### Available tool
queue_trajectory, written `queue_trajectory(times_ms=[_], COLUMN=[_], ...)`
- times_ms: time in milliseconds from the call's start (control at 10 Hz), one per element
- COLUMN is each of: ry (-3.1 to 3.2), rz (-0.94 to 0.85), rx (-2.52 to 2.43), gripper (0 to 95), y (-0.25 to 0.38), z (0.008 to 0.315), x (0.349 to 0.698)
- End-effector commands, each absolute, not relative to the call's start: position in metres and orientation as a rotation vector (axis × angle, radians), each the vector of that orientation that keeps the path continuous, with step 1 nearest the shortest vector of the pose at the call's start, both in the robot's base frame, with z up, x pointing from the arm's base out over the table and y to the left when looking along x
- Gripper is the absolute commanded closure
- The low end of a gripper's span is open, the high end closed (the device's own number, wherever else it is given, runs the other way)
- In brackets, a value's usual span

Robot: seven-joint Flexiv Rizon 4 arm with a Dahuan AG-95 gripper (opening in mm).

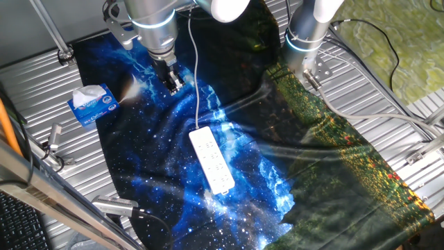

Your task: Turn on the power strip by pressing the button

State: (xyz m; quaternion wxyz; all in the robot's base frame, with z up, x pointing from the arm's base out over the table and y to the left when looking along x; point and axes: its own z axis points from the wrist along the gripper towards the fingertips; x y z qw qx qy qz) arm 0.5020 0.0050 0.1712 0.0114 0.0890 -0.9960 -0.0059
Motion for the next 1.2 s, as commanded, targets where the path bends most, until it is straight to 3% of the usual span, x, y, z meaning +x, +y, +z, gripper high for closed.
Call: queue_trajectory(times_ms=[100,1200], ry=[-3.101,-3.026], rz=[-0.030,-0.127], rx=[0.276,0.287], gripper=[95.0,95.0], y=[0.006,0.019], z=[0.171,0.157], x=[0.502,0.500])
